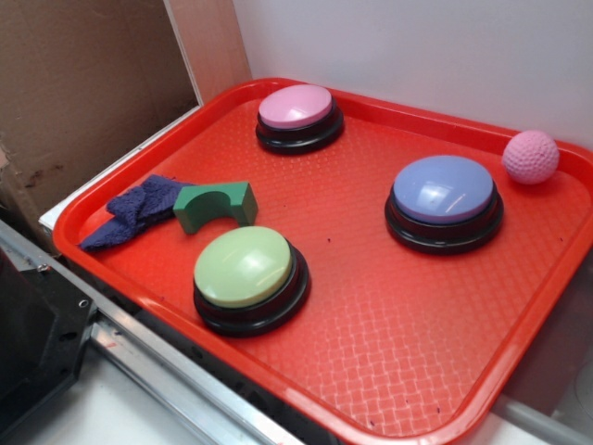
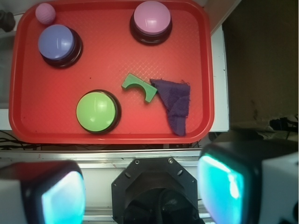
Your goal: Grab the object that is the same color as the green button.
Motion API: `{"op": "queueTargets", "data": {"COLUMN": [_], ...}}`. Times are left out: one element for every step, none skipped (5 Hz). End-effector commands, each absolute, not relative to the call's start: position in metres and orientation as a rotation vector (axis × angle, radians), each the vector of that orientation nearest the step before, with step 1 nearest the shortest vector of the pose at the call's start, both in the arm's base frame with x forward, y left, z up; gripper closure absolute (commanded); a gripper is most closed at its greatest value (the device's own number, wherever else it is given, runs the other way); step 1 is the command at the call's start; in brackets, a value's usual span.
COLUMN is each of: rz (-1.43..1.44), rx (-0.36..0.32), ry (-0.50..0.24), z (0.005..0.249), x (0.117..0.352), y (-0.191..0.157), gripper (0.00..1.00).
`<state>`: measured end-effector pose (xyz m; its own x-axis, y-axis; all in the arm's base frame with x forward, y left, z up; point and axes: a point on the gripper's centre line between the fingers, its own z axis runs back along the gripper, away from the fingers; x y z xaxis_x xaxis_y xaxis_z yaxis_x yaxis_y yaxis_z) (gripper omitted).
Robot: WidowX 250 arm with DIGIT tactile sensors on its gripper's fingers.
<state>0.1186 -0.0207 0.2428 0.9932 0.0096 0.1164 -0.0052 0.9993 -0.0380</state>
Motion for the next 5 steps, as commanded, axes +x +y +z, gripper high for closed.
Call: {"op": "queueTargets", "data": {"rz": [0.007,0.118,0.242,0.460,0.711], "rx": [-0.038,-0.080,-0.103,-0.107,-0.129], "ry": [-0.117,-0.111,-0.113,-0.080,-0.092], "z": [0.243,0.234,0.225,0.206,0.186], "x": [0.119,0.128,0.137,0.160,0.181], "y": [-0.021,-0.019,-0.020,-0.016,-0.011], "gripper": [0.00,0.00,0.00,0.00,0.00]}}
